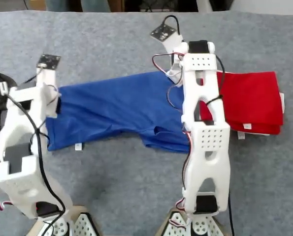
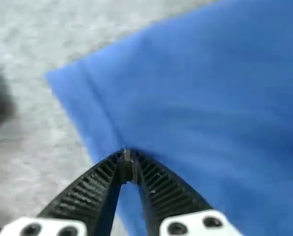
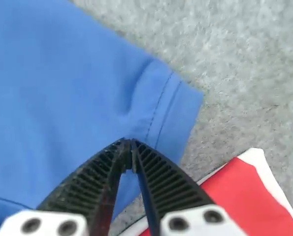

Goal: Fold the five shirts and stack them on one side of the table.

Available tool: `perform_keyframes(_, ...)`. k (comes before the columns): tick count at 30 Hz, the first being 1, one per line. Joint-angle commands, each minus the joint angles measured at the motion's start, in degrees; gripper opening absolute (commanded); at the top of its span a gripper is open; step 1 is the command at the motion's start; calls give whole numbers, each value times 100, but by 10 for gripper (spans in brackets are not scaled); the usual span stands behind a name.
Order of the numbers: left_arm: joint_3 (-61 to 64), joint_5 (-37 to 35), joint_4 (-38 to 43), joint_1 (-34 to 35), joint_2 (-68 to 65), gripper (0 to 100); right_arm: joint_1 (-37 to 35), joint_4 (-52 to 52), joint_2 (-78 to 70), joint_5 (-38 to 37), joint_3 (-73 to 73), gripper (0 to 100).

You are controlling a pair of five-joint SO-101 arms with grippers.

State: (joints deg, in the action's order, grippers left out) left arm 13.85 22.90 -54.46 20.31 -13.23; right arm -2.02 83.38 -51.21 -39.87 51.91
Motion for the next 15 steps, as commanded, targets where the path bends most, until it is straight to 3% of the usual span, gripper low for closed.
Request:
perform_keyframes(1, -919, 53, -1152, 101, 290, 29, 53, 308, 66, -53, 514, 13)
perform_keyframes(3, -1147, 53, -1512, 110, 563, 29, 35, 615, 66, -53, 892, 13)
perform_keyframes(8, -892, 53, -1547, 110, 1196, 29, 35, 1327, 40, -62, 1903, 13)
perform_keyframes(11, -365, 53, -1582, -57, 1653, 29, -18, 1697, 31, -62, 2229, 13)
perform_keyframes(15, 690, -105, -1530, -400, 2391, 29, -26, 1442, -154, -62, 2149, 13)
